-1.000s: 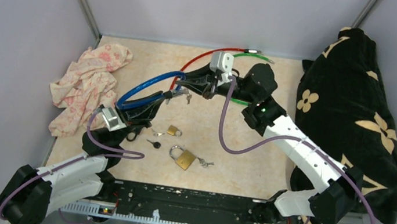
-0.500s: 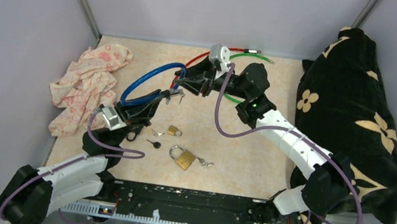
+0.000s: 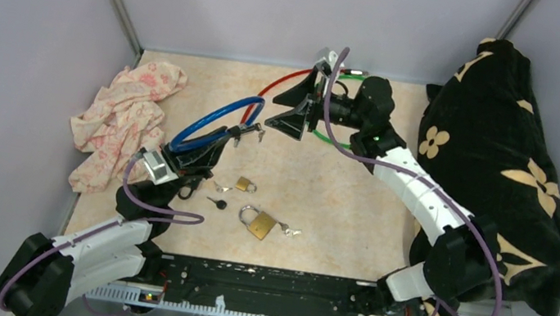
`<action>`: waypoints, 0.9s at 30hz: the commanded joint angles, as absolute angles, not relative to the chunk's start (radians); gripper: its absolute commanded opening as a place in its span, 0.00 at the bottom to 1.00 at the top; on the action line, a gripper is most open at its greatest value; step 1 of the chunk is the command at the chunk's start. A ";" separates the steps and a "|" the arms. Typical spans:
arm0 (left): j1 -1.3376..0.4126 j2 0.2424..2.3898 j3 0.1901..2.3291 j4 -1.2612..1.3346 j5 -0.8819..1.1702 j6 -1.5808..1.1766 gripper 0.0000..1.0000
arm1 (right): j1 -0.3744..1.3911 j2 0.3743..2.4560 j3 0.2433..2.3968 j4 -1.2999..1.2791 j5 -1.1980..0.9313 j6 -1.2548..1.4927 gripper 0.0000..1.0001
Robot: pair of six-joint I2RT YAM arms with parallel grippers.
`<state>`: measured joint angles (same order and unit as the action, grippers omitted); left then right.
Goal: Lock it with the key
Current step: Lock the lock.
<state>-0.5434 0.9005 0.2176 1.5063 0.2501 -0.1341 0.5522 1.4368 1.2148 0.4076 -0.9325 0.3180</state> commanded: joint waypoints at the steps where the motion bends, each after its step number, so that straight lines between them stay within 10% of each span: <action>1: -0.547 0.892 0.241 1.677 0.249 -0.140 0.00 | 0.545 1.472 1.295 0.278 -0.980 0.387 0.74; 16: -0.549 0.896 0.242 1.672 0.249 -0.146 0.00 | 0.560 1.631 1.292 0.554 -1.095 0.649 0.51; 27: -0.548 0.900 0.242 1.671 0.246 -0.144 0.00 | 0.574 1.659 1.298 0.600 -1.228 0.676 0.13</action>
<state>-0.5434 0.9035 0.2176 1.5059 0.2543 -0.1345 0.5602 1.6630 1.2453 0.5194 -1.1709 0.6617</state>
